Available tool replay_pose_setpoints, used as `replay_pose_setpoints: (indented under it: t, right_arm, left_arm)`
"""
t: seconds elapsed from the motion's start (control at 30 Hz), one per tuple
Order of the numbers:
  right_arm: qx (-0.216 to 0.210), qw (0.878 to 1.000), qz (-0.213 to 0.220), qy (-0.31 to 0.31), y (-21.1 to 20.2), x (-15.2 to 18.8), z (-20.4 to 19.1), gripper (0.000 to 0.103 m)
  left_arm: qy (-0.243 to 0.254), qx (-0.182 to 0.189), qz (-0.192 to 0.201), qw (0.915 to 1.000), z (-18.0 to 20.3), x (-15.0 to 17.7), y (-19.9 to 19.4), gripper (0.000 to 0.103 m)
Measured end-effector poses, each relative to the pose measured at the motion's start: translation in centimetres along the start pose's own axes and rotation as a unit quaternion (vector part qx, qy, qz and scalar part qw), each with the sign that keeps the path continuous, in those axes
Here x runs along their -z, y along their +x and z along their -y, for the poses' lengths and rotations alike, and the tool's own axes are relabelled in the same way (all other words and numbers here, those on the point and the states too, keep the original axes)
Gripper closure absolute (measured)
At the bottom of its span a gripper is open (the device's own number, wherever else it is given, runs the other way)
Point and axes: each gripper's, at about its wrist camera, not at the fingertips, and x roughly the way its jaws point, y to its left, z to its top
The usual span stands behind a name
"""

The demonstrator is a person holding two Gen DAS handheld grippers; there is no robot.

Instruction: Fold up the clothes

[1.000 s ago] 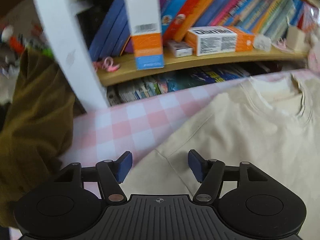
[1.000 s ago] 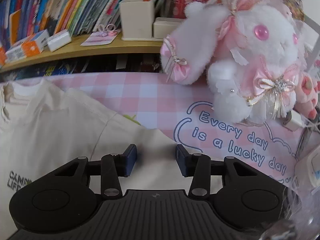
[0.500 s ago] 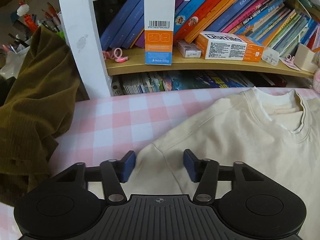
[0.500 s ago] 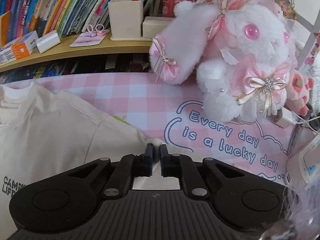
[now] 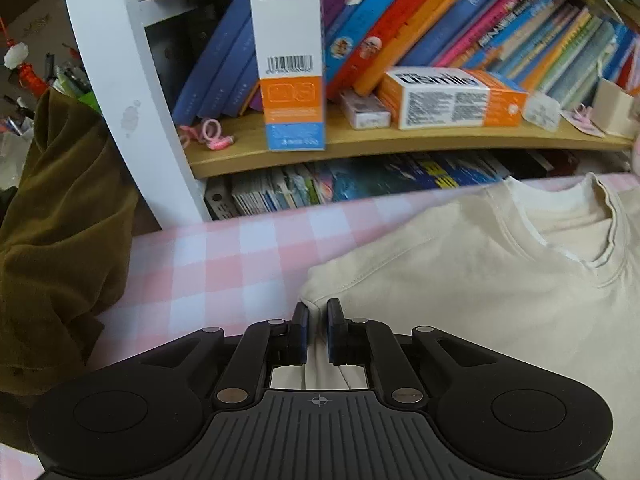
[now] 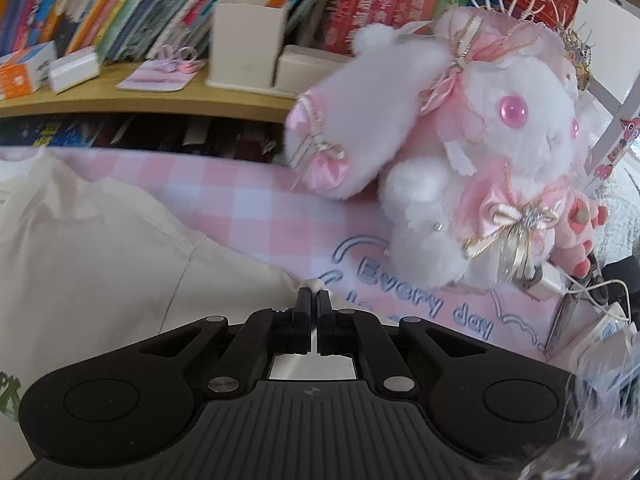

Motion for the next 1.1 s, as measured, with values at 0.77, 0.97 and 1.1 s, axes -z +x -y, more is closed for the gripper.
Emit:
replay_pose_setpoints:
  t: [0.77,0.97,1.1]
  right_arm:
    - [-0.056,0.996,0.062,0.024,-10.9,8.6,-1.0,0.032]
    - [-0.072,0.995,0.071,-0.015,-16.0,14.9,-4.2,0.029]
    - [-0.079,0.995,0.056,0.008,-18.2,18.0,-4.6,0.026]
  left_arm:
    - [0.070,-0.041,0.085,0.9931,6.6,6.6,-14.2,0.020]
    - [-0.002,-0.054,0.067,0.9963,9.6,12.7,-20.4,0.013]
    - [-0.038,-0.076,0.089,0.9924,10.8,16.2,-24.0,0.007]
